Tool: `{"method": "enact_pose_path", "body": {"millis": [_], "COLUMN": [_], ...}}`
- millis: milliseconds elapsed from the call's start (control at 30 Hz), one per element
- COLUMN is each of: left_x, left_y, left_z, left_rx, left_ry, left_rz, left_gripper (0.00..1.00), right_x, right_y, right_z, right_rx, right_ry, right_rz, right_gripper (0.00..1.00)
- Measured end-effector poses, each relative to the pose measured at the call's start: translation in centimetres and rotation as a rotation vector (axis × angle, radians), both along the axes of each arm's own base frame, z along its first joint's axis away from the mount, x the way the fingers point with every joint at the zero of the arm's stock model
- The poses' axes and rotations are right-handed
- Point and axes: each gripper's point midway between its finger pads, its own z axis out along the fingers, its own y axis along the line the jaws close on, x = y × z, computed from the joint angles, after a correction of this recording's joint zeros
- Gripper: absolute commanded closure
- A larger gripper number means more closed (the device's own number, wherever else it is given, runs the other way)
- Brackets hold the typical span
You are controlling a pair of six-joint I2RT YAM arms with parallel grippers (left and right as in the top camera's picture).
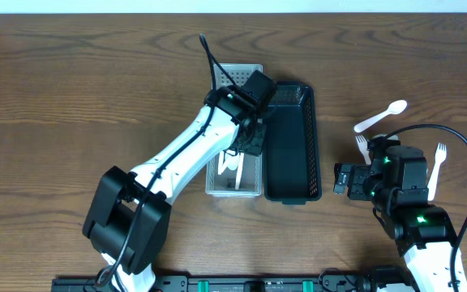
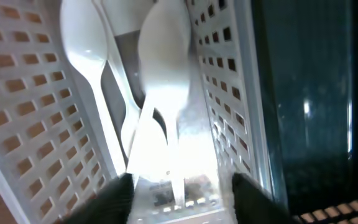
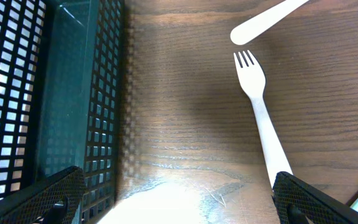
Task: Pack container
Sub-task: 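Place the spoon into the white basket and withdraw the left gripper, then move the right gripper over a white fork and grasp it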
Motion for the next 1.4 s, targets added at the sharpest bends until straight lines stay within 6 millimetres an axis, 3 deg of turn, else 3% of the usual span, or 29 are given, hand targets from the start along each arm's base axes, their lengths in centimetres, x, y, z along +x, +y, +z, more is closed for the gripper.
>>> {"method": "enact_pose_path", "body": {"millis": [233,400,533,567,667,767,867,933,1067,1167,1400], "left_x": [0.0,-0.7,-0.7,-0.7,-0.8,-1.7,-2.5,-3.3,-5.0,-6.0,-7.1], "left_y": [1.0,4.3,9.9,12.2,18.7,25.0,28.2,29.9,31.2,31.3,31.1], "left_z": [1.7,7.6,13.8,15.3,17.7,18.7,19.1,19.5,20.2,20.8,21.4], "left_rx": [-0.008,0.014,0.021,0.021,0.041,0.069,0.075,0.082,0.079,0.074,0.070], "left_ry": [-0.021,-0.131,-0.278,-0.311,-0.370,-0.388,-0.395,-0.409,-0.441,-0.469,-0.497], "left_rz": [0.004,0.039,0.172,0.240,0.451,0.674,0.796,0.859,0.913,0.917,0.904], "left_gripper": [0.34,0.27,0.25,0.25,0.24,0.24,0.24,0.24,0.24,0.24,0.24], "right_x": [0.0,0.2,0.3,0.2,0.4,1.1,1.4,0.9,-1.5,-3.0,-7.6], "right_y": [0.0,-0.3,-1.2,-1.6,-3.1,-5.1,-6.5,-7.5,-8.4,-8.1,-6.4], "right_z": [0.0,1.8,6.5,8.0,11.8,14.3,14.0,12.6,9.7,8.9,11.7], "right_rx": [-0.001,-0.012,-0.057,-0.077,-0.132,-0.186,-0.211,-0.224,-0.235,-0.230,-0.176], "right_ry": [-0.001,-0.008,0.000,0.011,0.046,0.093,0.151,0.236,0.448,0.512,0.424], "right_rz": [0.000,-0.011,-0.046,-0.060,-0.106,-0.158,-0.193,-0.215,-0.222,-0.198,-0.155], "right_gripper": [0.01,0.01,0.01,0.01,0.02,0.01,0.01,0.01,0.01,0.01,0.01]}}
